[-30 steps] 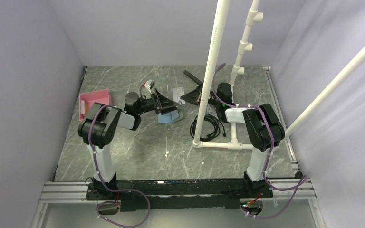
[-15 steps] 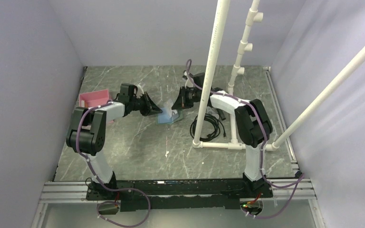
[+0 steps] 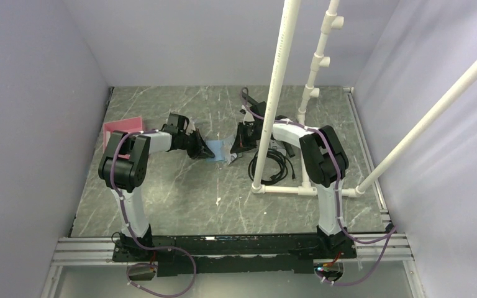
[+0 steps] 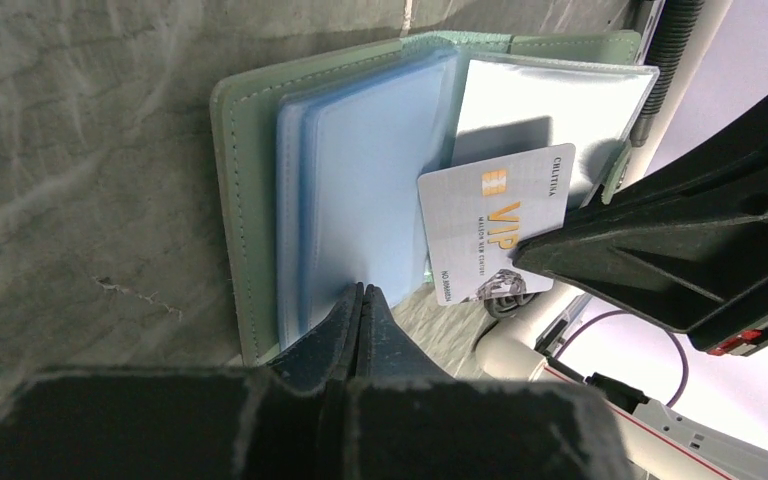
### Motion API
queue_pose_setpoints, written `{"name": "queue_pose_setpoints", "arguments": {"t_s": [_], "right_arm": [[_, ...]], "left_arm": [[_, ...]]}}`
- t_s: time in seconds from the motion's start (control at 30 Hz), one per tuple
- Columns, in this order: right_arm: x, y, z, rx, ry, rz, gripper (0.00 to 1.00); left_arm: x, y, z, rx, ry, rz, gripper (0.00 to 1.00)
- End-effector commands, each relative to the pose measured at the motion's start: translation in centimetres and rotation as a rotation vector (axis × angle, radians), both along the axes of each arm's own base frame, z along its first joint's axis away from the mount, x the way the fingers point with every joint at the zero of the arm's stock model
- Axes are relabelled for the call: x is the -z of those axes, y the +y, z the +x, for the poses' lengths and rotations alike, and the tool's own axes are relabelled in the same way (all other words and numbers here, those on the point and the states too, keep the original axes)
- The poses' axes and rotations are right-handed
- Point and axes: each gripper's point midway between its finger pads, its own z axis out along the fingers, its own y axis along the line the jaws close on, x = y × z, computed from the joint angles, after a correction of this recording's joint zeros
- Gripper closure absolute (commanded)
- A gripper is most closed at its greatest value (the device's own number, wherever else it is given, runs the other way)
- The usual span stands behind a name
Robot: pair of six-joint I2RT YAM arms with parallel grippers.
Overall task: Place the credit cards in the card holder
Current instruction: Insert the credit card into the card holder.
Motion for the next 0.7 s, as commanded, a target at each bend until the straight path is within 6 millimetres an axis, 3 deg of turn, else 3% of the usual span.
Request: {"name": "queue_pose_setpoints", "arguments": {"t_s": [0.0, 0.37, 0.67], "right_arm": [[-1.7, -0.5, 1.0, 0.017, -0.057, 0.01, 1.0], [-0.7, -0.2, 1.3, 0.021, -0.008, 0.044, 1.0], [-0.5, 1.4, 1.6, -0.024, 0.017, 0.134, 1.0]], "left_arm": [[1.7, 1.8, 0.1, -0.031, 0.006, 0.13, 1.0], [2.5, 1.7, -0.4, -0.031, 0.027, 0.124, 1.0], [2.6, 1.7, -0.4, -0.026, 0.03, 0.128, 1.0]]}}
